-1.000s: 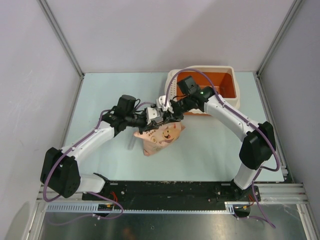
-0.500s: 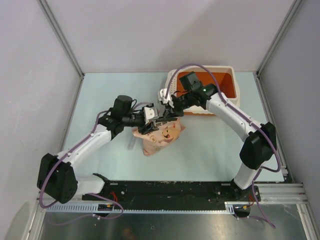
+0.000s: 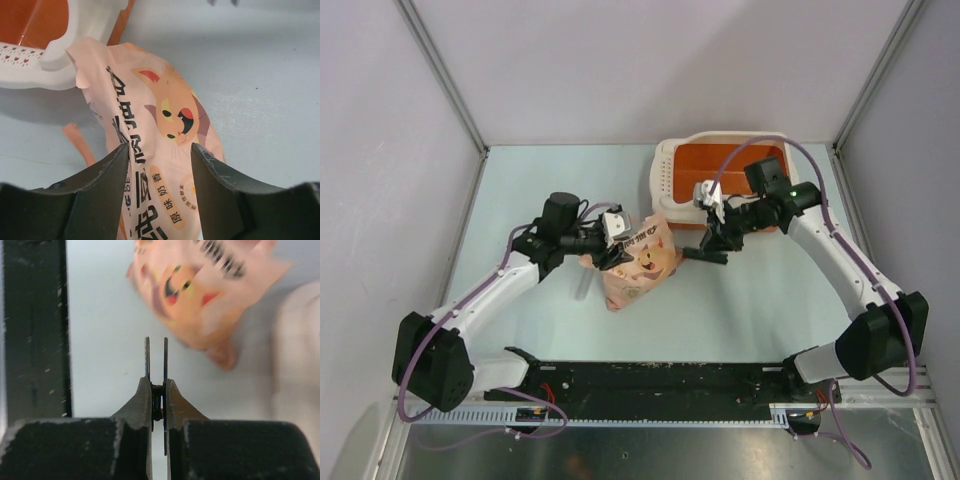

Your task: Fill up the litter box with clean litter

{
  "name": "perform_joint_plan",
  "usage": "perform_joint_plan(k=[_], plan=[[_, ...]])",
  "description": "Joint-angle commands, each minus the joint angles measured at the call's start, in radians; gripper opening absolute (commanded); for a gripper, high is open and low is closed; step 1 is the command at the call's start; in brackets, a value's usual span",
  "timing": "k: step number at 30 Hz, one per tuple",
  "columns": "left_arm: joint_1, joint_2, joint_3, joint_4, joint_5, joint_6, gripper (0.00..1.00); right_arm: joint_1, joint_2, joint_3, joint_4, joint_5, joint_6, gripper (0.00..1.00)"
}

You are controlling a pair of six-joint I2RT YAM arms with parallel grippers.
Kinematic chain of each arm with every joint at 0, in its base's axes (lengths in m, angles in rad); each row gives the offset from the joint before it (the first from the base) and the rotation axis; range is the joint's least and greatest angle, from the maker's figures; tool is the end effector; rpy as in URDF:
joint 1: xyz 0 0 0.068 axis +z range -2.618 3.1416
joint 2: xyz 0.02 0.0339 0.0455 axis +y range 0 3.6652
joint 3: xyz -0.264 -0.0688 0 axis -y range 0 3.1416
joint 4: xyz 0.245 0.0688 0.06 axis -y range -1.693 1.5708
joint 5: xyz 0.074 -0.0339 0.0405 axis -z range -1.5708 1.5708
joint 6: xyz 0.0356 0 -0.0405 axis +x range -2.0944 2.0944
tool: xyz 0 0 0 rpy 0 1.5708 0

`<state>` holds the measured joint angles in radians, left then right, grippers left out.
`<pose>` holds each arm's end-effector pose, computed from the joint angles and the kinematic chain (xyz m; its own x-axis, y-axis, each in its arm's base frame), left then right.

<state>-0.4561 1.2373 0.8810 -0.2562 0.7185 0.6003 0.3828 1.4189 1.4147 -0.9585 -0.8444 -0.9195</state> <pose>0.2290 -0.1385 0.2758 0.0345 0.4567 -0.8889 0.9642 0.2189 0.1499 0.2508 0.1297 0.3533 0.0508 -0.5490 -0.8343 -0.9961 0.0330 -0.0824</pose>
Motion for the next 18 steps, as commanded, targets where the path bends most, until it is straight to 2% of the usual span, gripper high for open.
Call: perform_joint_plan(k=[1, 6, 9, 12, 13, 16, 18], plan=[[0.022, -0.002, 0.068, -0.023, -0.008, -0.083, 0.58, -0.018, 0.021, -0.121, -0.112, -0.068, 0.031, 0.00], [0.072, -0.041, 0.088, -0.023, -0.008, -0.175, 0.58, -0.038, 0.072, -0.275, -0.046, -0.099, 0.174, 0.00], [0.105, -0.091, 0.079, -0.023, -0.020, -0.211, 0.58, -0.080, 0.109, -0.342, 0.003, -0.172, 0.252, 0.00], [0.143, -0.128, 0.064, -0.029, -0.105, -0.275, 0.63, -0.128, 0.115, -0.429, 0.079, -0.196, 0.323, 0.00], [0.154, -0.133, 0.052, -0.028, -0.173, -0.299, 0.69, -0.136, 0.115, -0.453, 0.125, -0.164, 0.338, 0.01], [0.215, -0.144, 0.027, -0.038, -0.229, -0.425, 0.74, -0.154, 0.124, -0.534, 0.272, -0.043, 0.424, 0.03], [0.267, -0.142, 0.015, -0.048, -0.232, -0.511, 0.77, -0.176, 0.150, -0.546, 0.360, -0.015, 0.518, 0.05]])
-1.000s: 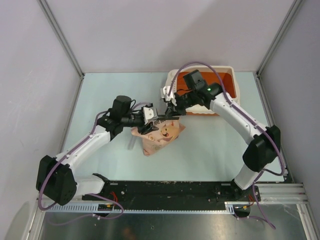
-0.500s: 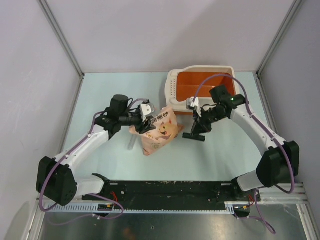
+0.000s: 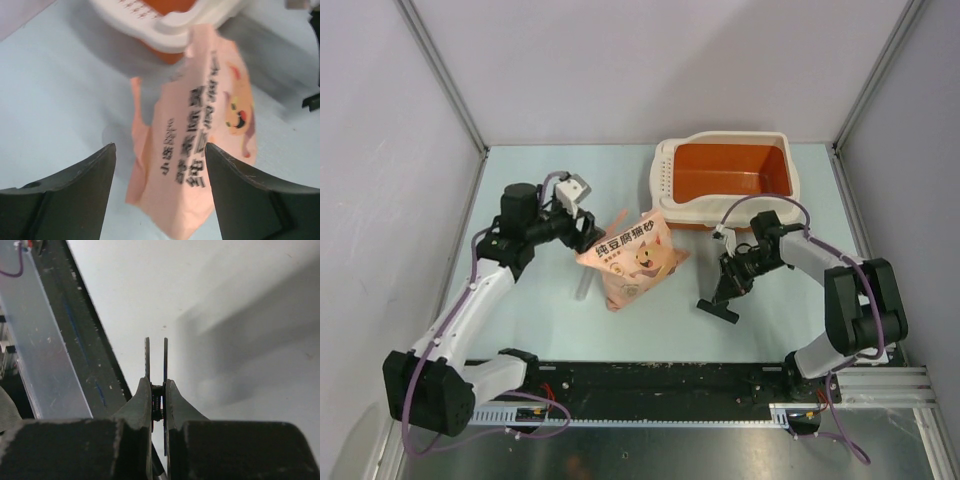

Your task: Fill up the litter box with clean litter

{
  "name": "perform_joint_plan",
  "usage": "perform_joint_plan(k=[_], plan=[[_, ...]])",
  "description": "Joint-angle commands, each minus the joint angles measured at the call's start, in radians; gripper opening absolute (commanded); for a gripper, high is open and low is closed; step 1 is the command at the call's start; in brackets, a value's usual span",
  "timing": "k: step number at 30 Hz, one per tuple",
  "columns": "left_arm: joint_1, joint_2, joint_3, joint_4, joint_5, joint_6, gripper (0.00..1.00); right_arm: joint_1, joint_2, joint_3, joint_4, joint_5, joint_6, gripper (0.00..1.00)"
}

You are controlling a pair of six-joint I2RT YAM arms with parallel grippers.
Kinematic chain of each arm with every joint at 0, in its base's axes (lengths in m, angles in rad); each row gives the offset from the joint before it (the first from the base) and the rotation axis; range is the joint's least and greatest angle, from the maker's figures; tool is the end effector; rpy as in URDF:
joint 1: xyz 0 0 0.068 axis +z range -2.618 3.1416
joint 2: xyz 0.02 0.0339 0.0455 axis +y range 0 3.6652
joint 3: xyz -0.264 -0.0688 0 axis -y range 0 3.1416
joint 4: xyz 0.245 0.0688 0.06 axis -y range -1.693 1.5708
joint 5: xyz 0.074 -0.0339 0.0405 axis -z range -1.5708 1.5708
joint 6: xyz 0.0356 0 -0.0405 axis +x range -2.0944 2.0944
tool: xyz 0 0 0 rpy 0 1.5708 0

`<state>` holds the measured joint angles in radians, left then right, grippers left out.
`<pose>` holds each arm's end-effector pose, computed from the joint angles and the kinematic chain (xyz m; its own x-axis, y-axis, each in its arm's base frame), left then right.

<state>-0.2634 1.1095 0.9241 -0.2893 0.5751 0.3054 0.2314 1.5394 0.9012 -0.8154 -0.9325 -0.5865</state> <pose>0.2332 -0.0829 0.3162 -0.2148 0.3192 -0.9230 0.7865 0.6168 0.0303 0.2420 0.0864 0.1850 -0.6789 -0.4988 -0.5388 -0.7249 0.3390 0.5996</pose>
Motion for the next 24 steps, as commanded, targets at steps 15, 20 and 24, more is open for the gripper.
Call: perform_joint_plan(k=[15, 20, 24], plan=[[0.375, 0.196, -0.195, 0.079, 0.253, -0.801, 0.85, -0.061, -0.102, 0.022, 0.113, 0.109, 0.178, 1.00], [0.375, 0.333, -0.214, 0.318, 0.373, -0.946, 0.80, -0.024, -0.231, 0.071, 0.178, 0.104, 0.233, 1.00], [0.372, 0.437, -0.203, 0.516, 0.518, -1.141, 0.70, -0.010, -0.275, 0.117, 0.289, 0.139, 0.327, 1.00]])
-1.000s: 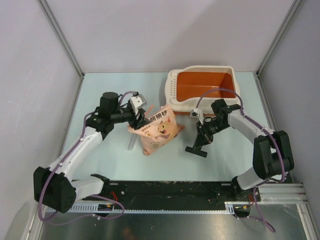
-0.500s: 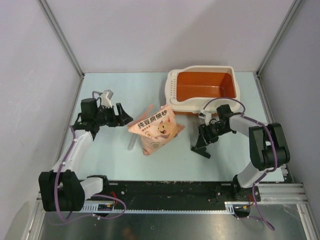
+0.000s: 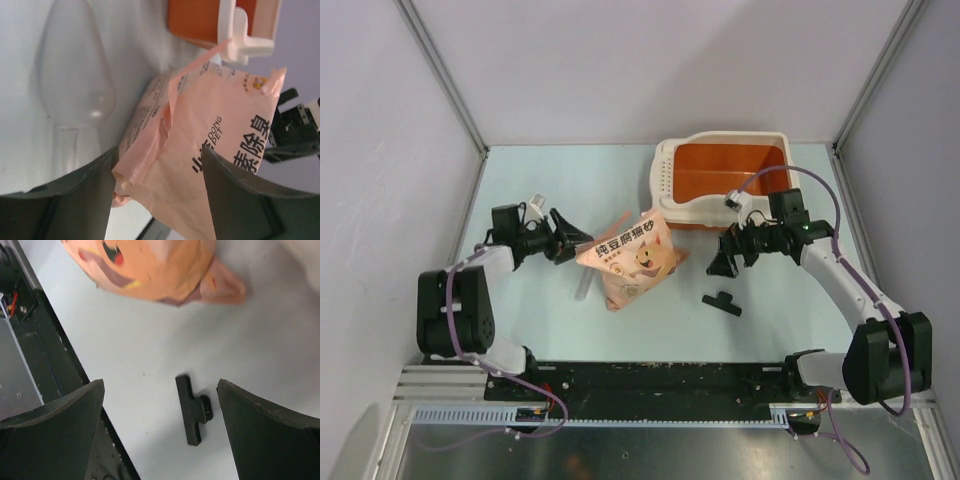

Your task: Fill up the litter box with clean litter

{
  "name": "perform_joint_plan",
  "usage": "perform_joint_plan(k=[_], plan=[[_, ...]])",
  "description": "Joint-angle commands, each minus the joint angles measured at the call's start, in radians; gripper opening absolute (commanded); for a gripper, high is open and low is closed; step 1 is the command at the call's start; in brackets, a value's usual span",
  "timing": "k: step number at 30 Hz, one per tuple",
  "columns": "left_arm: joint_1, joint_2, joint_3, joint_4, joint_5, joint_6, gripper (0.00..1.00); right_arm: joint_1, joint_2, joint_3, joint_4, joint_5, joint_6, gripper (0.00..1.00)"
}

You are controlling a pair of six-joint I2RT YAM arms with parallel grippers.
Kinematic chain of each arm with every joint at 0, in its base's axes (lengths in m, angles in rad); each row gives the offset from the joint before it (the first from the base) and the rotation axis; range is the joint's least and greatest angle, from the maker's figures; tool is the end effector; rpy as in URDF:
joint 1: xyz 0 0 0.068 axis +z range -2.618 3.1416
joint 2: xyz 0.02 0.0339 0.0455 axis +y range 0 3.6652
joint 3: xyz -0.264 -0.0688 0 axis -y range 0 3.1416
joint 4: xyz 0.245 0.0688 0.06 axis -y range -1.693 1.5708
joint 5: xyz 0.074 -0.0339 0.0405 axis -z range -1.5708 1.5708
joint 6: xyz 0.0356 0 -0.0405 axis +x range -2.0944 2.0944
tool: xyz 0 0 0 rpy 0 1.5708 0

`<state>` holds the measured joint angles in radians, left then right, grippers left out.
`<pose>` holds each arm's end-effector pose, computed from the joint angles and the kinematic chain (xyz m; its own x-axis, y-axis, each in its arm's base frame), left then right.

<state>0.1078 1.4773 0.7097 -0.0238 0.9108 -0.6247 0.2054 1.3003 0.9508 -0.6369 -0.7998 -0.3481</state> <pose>0.2821 0.0022 0.1812 -0.8579 -0.4535 -0.2414 -0.0194 0.4981 -0.8669 0.2441 0.0769 0.2580 -0.5869 -0.3651 -0.7227 -0.7763 0.5074 0.3741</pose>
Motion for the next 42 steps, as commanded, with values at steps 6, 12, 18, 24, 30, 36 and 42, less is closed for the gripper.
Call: perform_joint_plan(k=[6, 12, 18, 24, 30, 36, 42], plan=[[-0.022, 0.114, 0.085, 0.271, 0.353, -0.219, 0.33, 0.048, -0.006, 0.141, 0.239, 0.049, 0.090, 1.00], [-0.023, 0.006, 0.102, 0.272, 0.286, -0.141, 0.00, 0.133, 0.112, 0.284, 0.336, 0.112, 0.006, 1.00], [-0.025, -0.149, 0.132, 0.274, 0.224, -0.005, 0.00, 0.164, 0.293, 0.474, 0.401, 0.057, 0.084, 1.00], [-0.026, -0.238, 0.094, 0.277, 0.246, 0.068, 0.00, 0.255, 0.437, 0.635, 0.352, -0.026, 0.000, 1.00], [-0.028, -0.284, 0.066, 0.280, 0.232, 0.080, 0.00, 0.334, 0.566, 0.759, 0.350, -0.111, -0.018, 1.00], [-0.026, -0.298, 0.068, 0.280, 0.229, 0.083, 0.00, 0.367, 0.599, 0.784, 0.365, -0.079, -0.051, 0.90], [-0.028, -0.316, 0.088, 0.275, 0.203, 0.117, 0.01, 0.371, 0.585, 0.790, 0.344, -0.117, -0.083, 0.34]])
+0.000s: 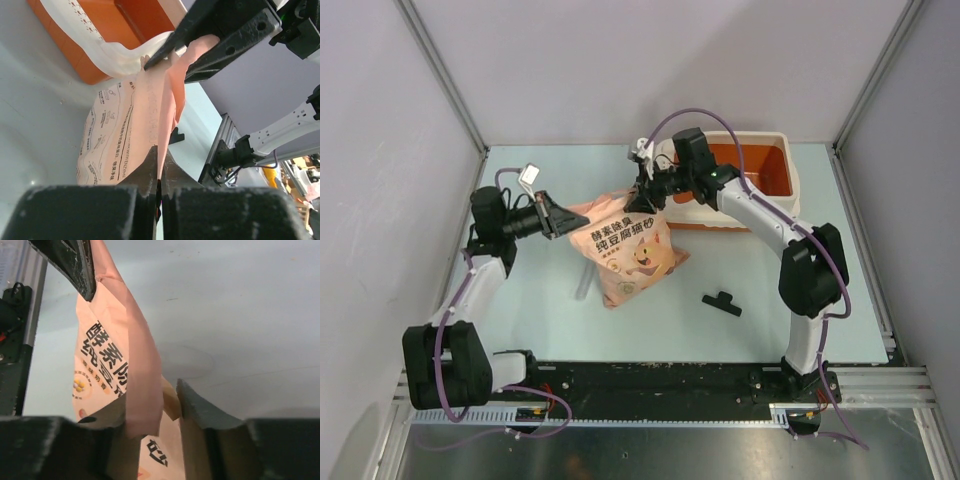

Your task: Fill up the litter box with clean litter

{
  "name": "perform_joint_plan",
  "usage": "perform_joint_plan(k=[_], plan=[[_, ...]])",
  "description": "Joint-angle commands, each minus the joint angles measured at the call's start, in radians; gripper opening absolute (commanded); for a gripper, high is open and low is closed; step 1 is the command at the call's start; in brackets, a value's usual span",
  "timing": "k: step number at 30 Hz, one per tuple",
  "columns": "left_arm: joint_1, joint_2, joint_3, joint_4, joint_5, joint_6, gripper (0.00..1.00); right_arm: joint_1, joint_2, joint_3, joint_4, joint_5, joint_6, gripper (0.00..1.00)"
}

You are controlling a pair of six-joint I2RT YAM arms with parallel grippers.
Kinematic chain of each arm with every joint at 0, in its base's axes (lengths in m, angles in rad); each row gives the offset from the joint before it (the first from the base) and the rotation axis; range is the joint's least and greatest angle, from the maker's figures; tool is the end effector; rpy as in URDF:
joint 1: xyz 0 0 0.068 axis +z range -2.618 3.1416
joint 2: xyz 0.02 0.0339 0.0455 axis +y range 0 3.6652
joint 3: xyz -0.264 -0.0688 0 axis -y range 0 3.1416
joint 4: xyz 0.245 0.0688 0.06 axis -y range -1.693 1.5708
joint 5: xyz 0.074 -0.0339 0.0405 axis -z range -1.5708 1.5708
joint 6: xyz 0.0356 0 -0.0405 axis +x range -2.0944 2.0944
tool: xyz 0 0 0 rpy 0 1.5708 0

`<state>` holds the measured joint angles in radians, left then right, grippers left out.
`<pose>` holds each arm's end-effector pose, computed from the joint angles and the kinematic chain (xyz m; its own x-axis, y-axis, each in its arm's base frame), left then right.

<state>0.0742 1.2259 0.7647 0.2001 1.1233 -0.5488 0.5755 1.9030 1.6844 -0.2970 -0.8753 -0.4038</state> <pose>0.2649 -0.0125 0.2836 -0.6560 -0.2751 -0.7028 0.5794 0.4133 -0.7025 0.3564 0.2638 0.3208 -0.0232 -0.3151 -0.9488 -0.9985 0.0546 0.0063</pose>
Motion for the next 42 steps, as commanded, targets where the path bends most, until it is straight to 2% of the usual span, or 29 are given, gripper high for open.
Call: perform_joint_plan(k=[1, 2, 3, 4, 5, 7, 8, 11, 21, 23, 26, 27, 30, 32, 33, 35, 38, 39, 41, 42], plan=[[0.007, -0.068, 0.042, 0.041, -0.013, 0.062, 0.15, 0.004, -0.024, 0.058, 0.001, -0.045, -0.029, 0.20], [0.006, -0.072, 0.077, 0.015, -0.014, 0.135, 0.28, 0.009, -0.033, 0.058, -0.001, -0.034, -0.039, 0.06], [0.001, -0.072, 0.106, -0.083, -0.020, 0.189, 0.38, 0.014, -0.057, 0.051, -0.001, -0.015, -0.040, 0.00], [-0.005, -0.072, 0.142, -0.144, -0.017, 0.257, 0.52, 0.024, -0.071, 0.046, 0.016, 0.001, -0.044, 0.00], [-0.023, -0.075, 0.206, -0.262, -0.017, 0.391, 0.57, 0.027, -0.084, 0.043, 0.016, 0.010, -0.043, 0.00], [-0.051, -0.080, 0.270, -0.384, -0.055, 0.540, 0.67, 0.043, -0.116, 0.046, 0.022, 0.053, -0.024, 0.00], [-0.103, -0.075, 0.339, -0.525, -0.074, 0.708, 0.70, 0.049, -0.125, 0.046, 0.027, 0.062, -0.021, 0.00], [-0.198, -0.062, 0.432, -0.707, -0.187, 0.956, 0.74, 0.060, -0.160, 0.049, 0.029, 0.116, -0.021, 0.00], [-0.338, -0.005, 0.438, -0.743, -0.348, 1.098, 0.76, 0.058, -0.216, 0.034, 0.032, 0.121, 0.028, 0.00], [-0.362, 0.003, 0.421, -0.743, -0.387, 1.138, 0.72, 0.058, -0.231, 0.032, 0.038, 0.116, 0.051, 0.00], [-0.379, 0.035, 0.432, -0.743, -0.363, 1.171, 0.57, 0.058, -0.260, 0.017, 0.044, 0.124, 0.074, 0.00], [-0.386, 0.047, 0.439, -0.743, -0.355, 1.176, 0.47, 0.057, -0.271, 0.011, 0.045, 0.127, 0.079, 0.00], [-0.424, 0.093, 0.488, -0.746, -0.339, 1.202, 0.29, 0.050, -0.317, -0.034, 0.047, 0.133, 0.105, 0.00], [-0.453, 0.125, 0.524, -0.754, -0.342, 1.228, 0.22, 0.037, -0.352, -0.057, 0.052, 0.133, 0.143, 0.00], [-0.462, 0.133, 0.535, -0.755, -0.349, 1.237, 0.13, 0.032, -0.361, -0.078, 0.056, 0.128, 0.155, 0.00], [-0.484, 0.150, 0.556, -0.766, -0.346, 1.260, 0.03, 0.017, -0.381, -0.100, 0.059, 0.122, 0.172, 0.00], [-0.507, 0.146, 0.558, -0.771, -0.347, 1.283, 0.00, -0.005, -0.413, -0.135, 0.067, 0.127, 0.204, 0.00], [-0.513, 0.124, 0.552, -0.771, -0.347, 1.296, 0.00, -0.011, -0.426, -0.143, 0.078, 0.159, 0.244, 0.08], [-0.533, 0.094, 0.538, -0.771, -0.349, 1.305, 0.00, -0.041, -0.435, -0.155, 0.091, 0.217, 0.285, 0.33], [-0.539, 0.063, 0.530, -0.768, -0.349, 1.310, 0.00, -0.048, -0.436, -0.155, 0.093, 0.325, 0.313, 0.56]])
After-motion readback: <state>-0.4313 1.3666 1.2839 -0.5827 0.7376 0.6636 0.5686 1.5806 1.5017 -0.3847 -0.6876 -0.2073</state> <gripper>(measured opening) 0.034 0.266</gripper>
